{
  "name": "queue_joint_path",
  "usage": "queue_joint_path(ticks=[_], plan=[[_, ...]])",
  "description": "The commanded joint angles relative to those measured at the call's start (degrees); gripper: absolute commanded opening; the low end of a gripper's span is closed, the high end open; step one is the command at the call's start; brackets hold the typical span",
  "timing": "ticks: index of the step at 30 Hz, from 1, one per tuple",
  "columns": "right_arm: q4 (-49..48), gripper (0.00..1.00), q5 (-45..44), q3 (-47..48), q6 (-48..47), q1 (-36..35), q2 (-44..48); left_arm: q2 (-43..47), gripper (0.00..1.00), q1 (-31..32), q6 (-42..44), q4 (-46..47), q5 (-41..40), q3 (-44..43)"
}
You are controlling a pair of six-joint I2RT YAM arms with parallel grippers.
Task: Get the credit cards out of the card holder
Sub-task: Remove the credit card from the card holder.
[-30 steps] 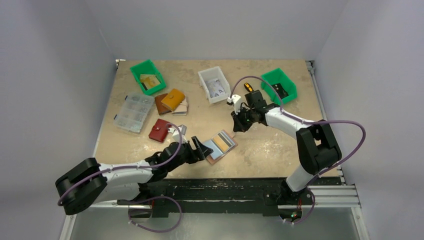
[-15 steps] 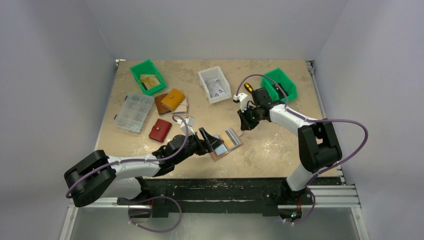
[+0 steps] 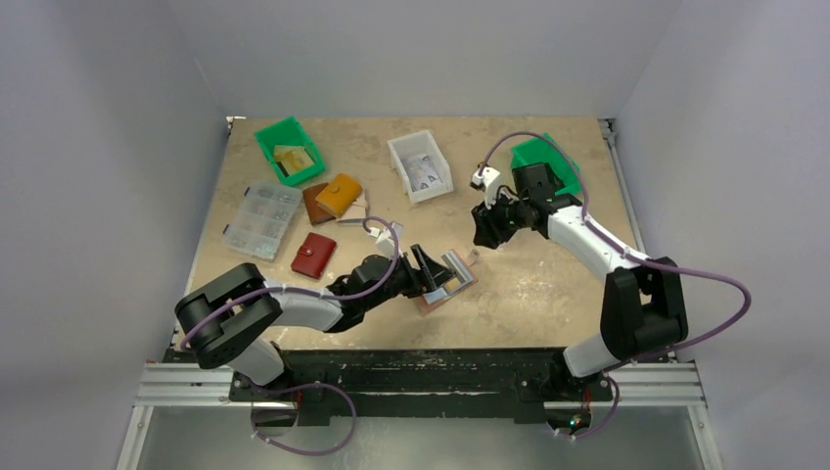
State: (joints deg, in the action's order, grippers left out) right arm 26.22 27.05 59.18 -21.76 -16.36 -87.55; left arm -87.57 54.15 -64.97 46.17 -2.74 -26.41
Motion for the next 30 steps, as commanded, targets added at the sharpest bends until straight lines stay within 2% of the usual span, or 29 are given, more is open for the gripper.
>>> queue_joint_path(ticks=[1,6,9,13,17,30], plan=[[-0.76,0.48,6.47,1.17,-1.8,0.29,3.42,-0.73,0.73,0.25,0.22,0.08,-0.06,-2.97],[-2.17,0.47,18.47,-0.11,1.59,0.28,2.86,-1.2,0.73,0.26,0.7,-3.85,-1.54,-3.74],[-4.64,0.38,21.15,-1.04,5.7,-0.02,0.72,-1.37,0.73,0.25,0.42,-5.29,-2.87,-3.74],[-5.73,0.31,19.87,-0.82,8.3,-1.24,-3.24,-2.34,0.66,0.25,0.44,-4.51,-3.66,-3.84],[-6.05,0.3,16.97,-0.46,9.36,-2.79,-6.62,-4.49,0.62,0.17,0.46,-3.43,-3.88,-4.33],[-4.38,0.29,10.59,1.29,9.57,-4.46,-12.23,-8.45,0.61,-0.92,-3.28,-4.31,-6.32,-4.19]])
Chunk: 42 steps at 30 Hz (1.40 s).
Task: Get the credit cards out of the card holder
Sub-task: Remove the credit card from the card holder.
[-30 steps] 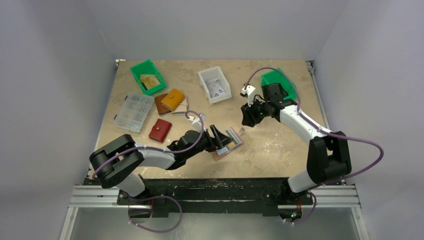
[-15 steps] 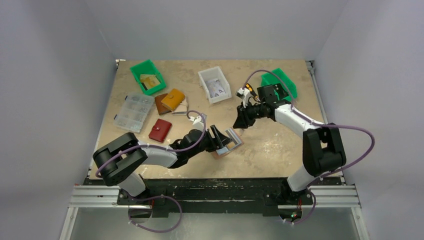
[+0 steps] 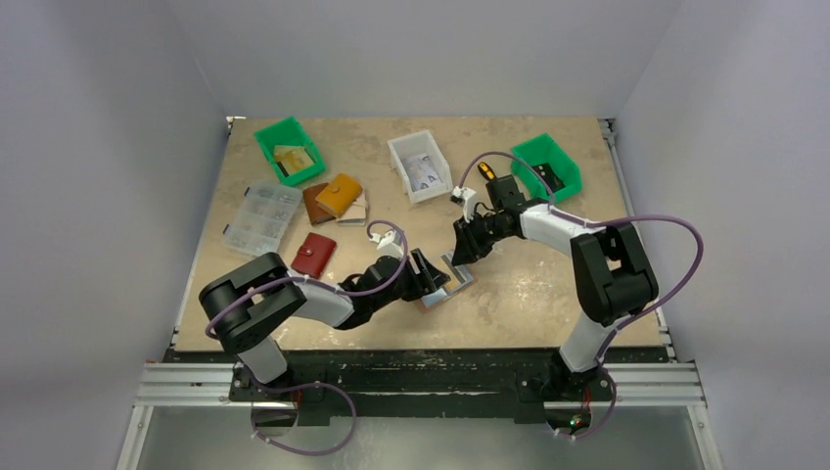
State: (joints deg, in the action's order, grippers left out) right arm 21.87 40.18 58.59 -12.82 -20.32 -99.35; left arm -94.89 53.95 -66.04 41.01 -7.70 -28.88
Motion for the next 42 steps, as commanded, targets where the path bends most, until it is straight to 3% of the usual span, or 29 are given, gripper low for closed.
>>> queue_joint_path(ticks=[1,15,20,29,42], plan=[[-0.03,0.29,-3.03,1.88,0.68,-0.58,-0.55,-1.38,0.61,-0.82,-2.68,0.82,-1.35,-1.82],[1.45,0.28,-3.35,2.97,0.69,-1.26,-3.42,-5.56,0.51,-1.3,-5.21,1.41,-1.13,-3.37],[2.72,0.2,-1.21,3.57,0.09,-1.69,-4.3,-6.56,0.47,-1.56,-6.08,2.42,-0.78,-2.92],[5.45,0.08,0.92,4.99,-1.06,-2.39,-7.0,-8.8,0.33,-2.95,-8.68,10.39,0.61,0.77],[9.95,0.01,2.34,6.96,-4.17,-4.76,-9.99,-14.23,0.19,-5.78,-11.86,22.38,2.3,5.31]])
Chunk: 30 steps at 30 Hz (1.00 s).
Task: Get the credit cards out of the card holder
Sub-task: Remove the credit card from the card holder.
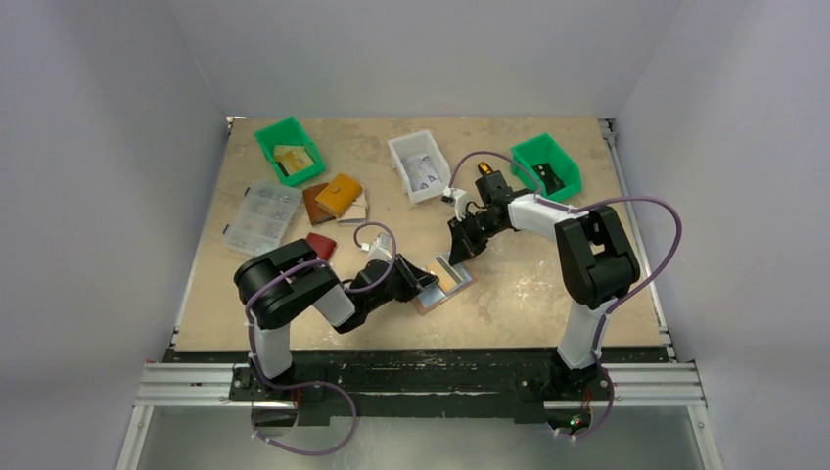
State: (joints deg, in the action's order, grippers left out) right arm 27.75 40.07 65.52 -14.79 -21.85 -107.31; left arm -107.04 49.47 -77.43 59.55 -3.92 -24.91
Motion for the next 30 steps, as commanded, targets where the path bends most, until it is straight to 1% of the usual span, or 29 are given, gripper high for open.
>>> queue_joint_path(ticks=[1,8,10,16,19,21,25,30], plan=[[4.44,0.01,2.62,0.17,-2.61,-3.59,-2.1,-2.56,0.18,-1.46,-0.67,4.61,-1.33,1.62],[7.29,0.0,4.12,1.39,-5.05,-5.41,-3.7,-6.67,0.16,-2.34,-1.41,11.08,0.76,2.0],[7.66,0.0,4.29,1.62,-5.36,-5.63,-4.04,-8.42,0.01,-2.75,-1.33,14.73,1.79,2.46],[7.07,0.04,1.66,1.74,-4.97,-5.49,-3.26,-13.62,0.0,-4.37,-0.96,28.1,5.61,6.18],[6.0,0.1,-0.45,1.57,-4.36,-5.17,-2.74,-15.1,0.0,-5.9,-0.13,32.47,8.03,8.72],[5.52,0.14,-2.1,1.34,-4.15,-4.95,-2.65,-15.78,0.0,-6.69,0.39,33.5,10.13,9.8],[4.97,0.18,-4.88,1.0,-4.04,-4.78,-2.97,-16.79,0.0,-7.17,1.27,33.04,13.63,11.62],[4.42,0.2,-7.04,0.75,-3.86,-4.64,-3.83,-15.79,0.0,-8.66,1.64,35.41,15.86,15.38]])
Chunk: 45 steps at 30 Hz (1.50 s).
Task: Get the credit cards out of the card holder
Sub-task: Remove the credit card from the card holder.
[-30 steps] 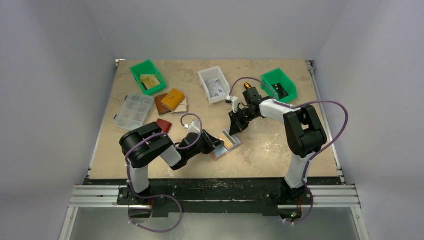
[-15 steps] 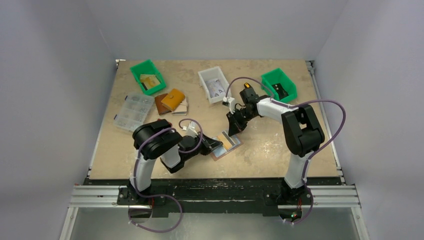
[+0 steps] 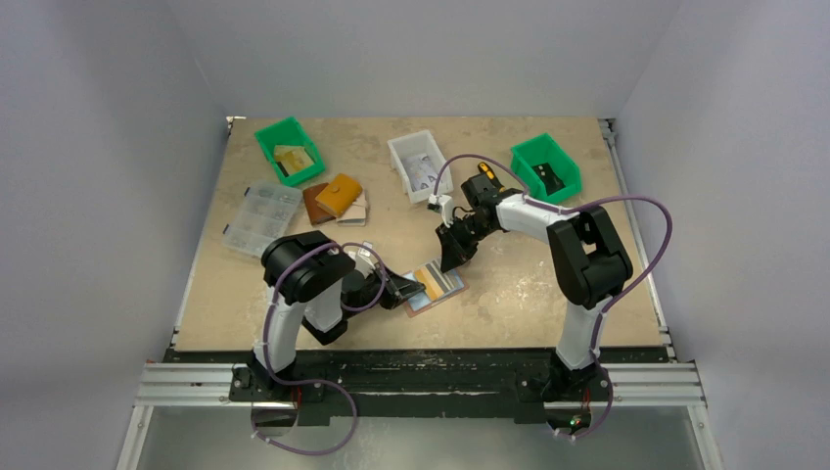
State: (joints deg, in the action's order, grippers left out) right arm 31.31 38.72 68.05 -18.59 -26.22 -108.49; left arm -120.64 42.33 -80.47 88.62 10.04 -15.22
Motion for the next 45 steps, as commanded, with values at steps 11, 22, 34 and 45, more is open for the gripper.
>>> queue_joint_path(ticks=[11,22,34,45], plan=[[1.21,0.28,-5.71,-1.78,-1.17,1.19,-2.32,13.28,0.0,-3.03,11.99,-19.25,4.86,6.73],[9.58,0.45,6.95,-0.25,-13.12,1.79,3.38,35.23,0.0,-3.45,28.25,-54.46,2.73,-0.19],[20.76,0.53,15.71,0.5,-30.94,2.57,11.49,53.77,0.0,-3.48,50.93,-72.88,1.83,-8.48],[27.7,0.68,25.41,-3.42,-52.49,7.06,19.06,52.84,0.0,-3.35,70.05,-84.3,8.45,-21.34]])
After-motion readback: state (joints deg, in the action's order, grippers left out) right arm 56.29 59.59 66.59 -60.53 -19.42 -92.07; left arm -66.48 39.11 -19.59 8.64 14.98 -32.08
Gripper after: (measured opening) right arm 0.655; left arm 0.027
